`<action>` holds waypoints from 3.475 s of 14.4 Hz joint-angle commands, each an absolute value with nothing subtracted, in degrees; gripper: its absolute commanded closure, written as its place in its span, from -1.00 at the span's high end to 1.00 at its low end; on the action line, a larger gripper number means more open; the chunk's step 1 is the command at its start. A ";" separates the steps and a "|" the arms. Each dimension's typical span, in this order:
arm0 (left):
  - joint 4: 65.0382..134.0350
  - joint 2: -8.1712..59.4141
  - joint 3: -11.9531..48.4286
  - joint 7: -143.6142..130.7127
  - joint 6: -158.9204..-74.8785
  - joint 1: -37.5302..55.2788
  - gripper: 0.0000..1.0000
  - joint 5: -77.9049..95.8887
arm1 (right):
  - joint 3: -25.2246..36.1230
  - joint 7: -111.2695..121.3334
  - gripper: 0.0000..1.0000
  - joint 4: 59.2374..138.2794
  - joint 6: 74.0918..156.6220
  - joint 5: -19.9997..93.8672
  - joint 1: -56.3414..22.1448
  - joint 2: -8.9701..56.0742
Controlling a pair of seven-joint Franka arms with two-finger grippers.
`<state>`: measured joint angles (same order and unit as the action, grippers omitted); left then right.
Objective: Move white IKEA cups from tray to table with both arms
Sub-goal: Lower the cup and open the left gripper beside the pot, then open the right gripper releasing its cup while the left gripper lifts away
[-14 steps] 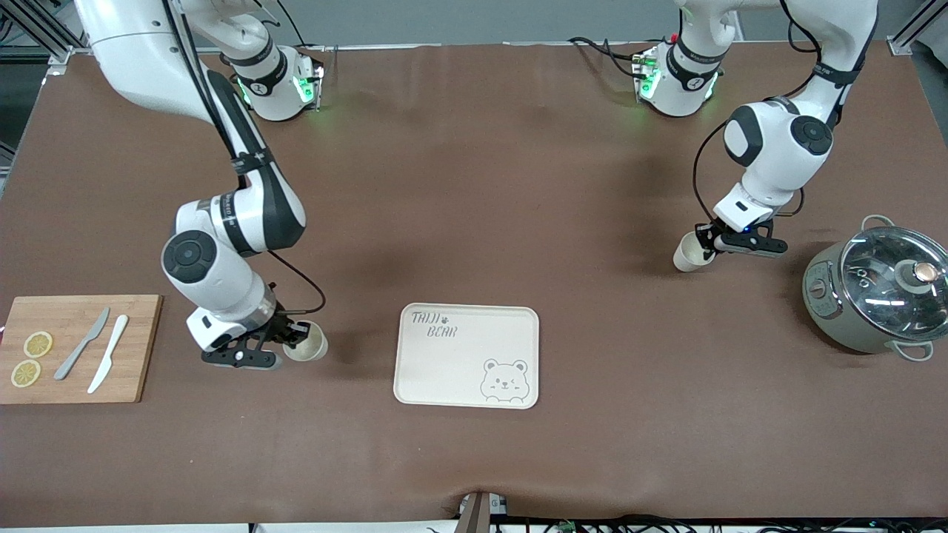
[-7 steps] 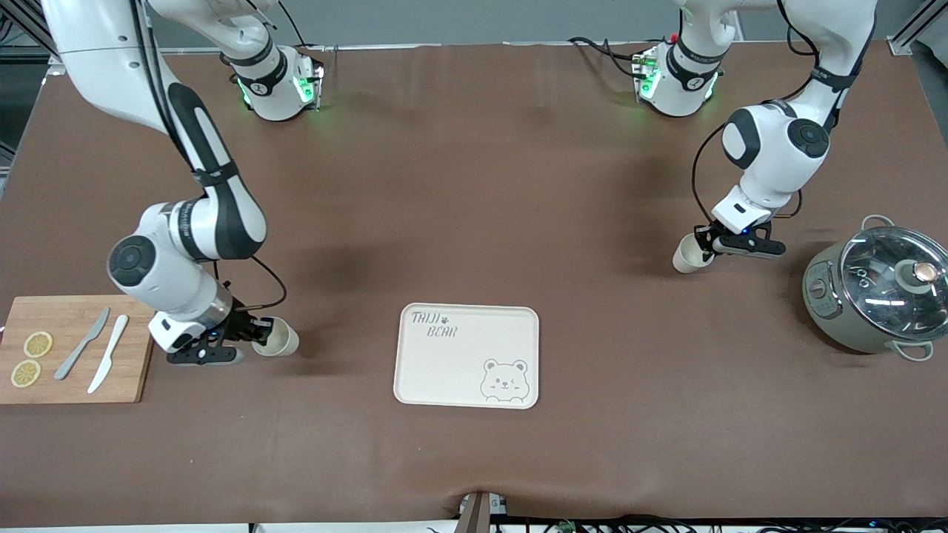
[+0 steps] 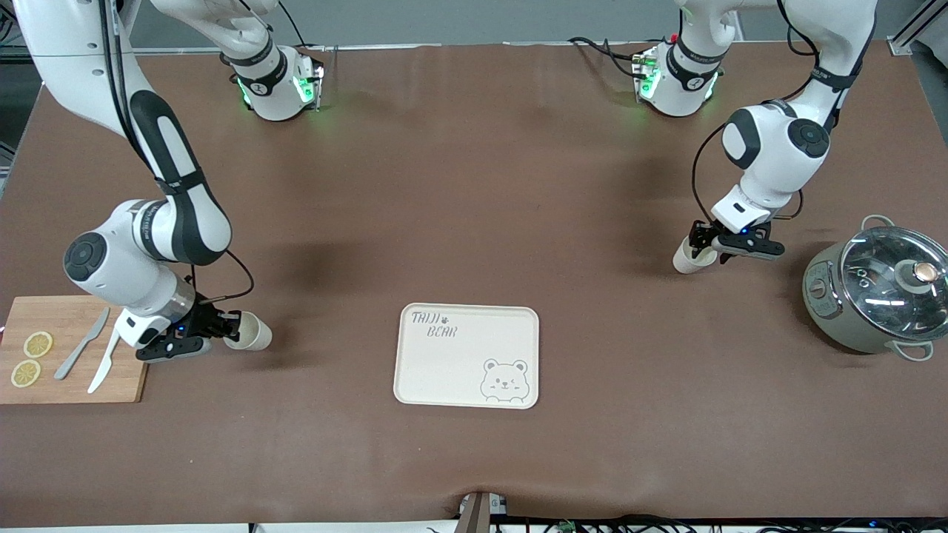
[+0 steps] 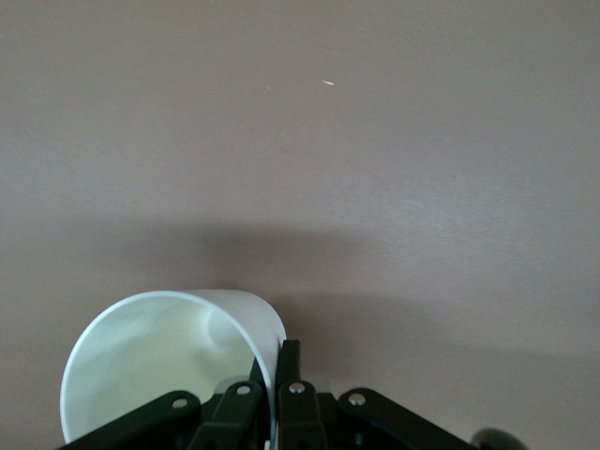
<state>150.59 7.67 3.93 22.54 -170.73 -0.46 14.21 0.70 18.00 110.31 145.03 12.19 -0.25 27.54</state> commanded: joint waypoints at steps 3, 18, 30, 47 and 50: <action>150.29 8.00 4.48 24.52 -171.47 -0.97 0.30 15.73 | -0.62 21.53 -1.00 115.48 150.89 13.89 0.97 25.58; 140.11 0.44 3.52 23.47 -149.34 -1.05 0.31 16.08 | -0.79 21.71 -1.00 116.81 156.88 13.89 0.62 27.25; 115.77 0.53 3.43 6.95 -122.54 -0.26 0.31 8.17 | -1.14 21.71 -0.85 116.72 158.99 13.89 0.70 28.92; 102.57 -0.09 3.87 2.02 -107.32 0.79 1.00 6.33 | -1.14 24.52 1.00 115.58 156.63 13.97 0.88 28.13; 100.73 0.00 3.87 2.02 -105.47 0.79 1.00 5.28 | -0.88 22.77 1.00 112.07 148.39 13.89 1.05 26.37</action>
<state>102.70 0.13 3.66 3.28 -107.74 0.60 7.67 -0.34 22.99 113.97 153.81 12.37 0.08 28.60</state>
